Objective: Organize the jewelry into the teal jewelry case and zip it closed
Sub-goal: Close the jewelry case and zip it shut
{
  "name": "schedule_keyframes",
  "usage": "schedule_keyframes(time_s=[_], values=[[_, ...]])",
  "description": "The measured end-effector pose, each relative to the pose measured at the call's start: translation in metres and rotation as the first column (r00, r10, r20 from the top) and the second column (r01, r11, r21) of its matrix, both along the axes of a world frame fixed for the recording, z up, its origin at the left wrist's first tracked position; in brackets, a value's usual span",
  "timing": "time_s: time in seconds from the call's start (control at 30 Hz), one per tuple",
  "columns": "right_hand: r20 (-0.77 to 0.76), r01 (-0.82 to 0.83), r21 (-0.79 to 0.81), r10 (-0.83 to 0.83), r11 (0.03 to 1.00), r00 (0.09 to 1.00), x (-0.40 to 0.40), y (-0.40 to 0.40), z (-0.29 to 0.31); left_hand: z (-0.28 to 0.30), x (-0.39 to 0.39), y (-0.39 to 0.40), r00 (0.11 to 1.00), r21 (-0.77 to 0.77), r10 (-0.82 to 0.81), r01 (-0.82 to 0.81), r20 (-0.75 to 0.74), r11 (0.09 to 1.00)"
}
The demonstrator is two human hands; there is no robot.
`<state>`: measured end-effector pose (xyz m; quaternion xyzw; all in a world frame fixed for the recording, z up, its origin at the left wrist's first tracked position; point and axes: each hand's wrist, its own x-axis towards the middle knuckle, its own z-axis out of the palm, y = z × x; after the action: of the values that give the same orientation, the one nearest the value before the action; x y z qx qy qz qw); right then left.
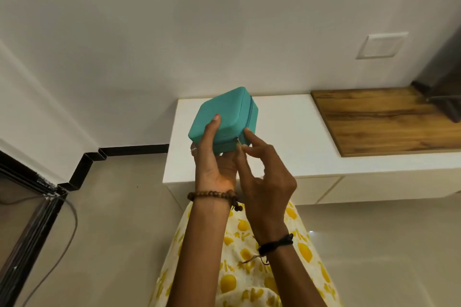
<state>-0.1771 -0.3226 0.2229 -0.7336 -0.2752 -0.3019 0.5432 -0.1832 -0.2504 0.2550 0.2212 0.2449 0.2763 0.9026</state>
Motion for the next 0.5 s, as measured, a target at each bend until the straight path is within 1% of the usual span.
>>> schedule_keyframes(time_s=[0.1, 0.17, 0.2, 0.37, 0.5], values=[[-0.130, -0.047, 0.144, 0.066, 0.988, 0.989, 0.003, -0.003, 0.010, 0.006, -0.002, 0.004, 0.998, 0.031, -0.029, 0.027, 0.050, 0.999], [-0.212, -0.074, 0.259, 0.132, 0.963, 0.968, 0.006, -0.003, 0.018, 0.007, -0.003, 0.007, 0.995, 0.042, -0.076, 0.074, 0.061, 0.996], [-0.237, -0.073, 0.292, 0.146, 0.954, 0.960, 0.009, -0.003, 0.022, 0.006, -0.004, 0.009, 0.993, 0.044, -0.098, 0.095, 0.060, 0.994], [-0.271, -0.054, 0.320, 0.146, 0.946, 0.951, 0.028, -0.007, 0.037, 0.006, -0.004, 0.022, 0.982, 0.121, -0.190, 0.189, 0.001, 0.975], [-0.278, -0.103, 0.316, 0.195, 0.943, 0.941, 0.036, -0.012, 0.045, 0.006, -0.007, 0.037, 0.968, 0.177, -0.249, 0.250, -0.023, 0.952]])
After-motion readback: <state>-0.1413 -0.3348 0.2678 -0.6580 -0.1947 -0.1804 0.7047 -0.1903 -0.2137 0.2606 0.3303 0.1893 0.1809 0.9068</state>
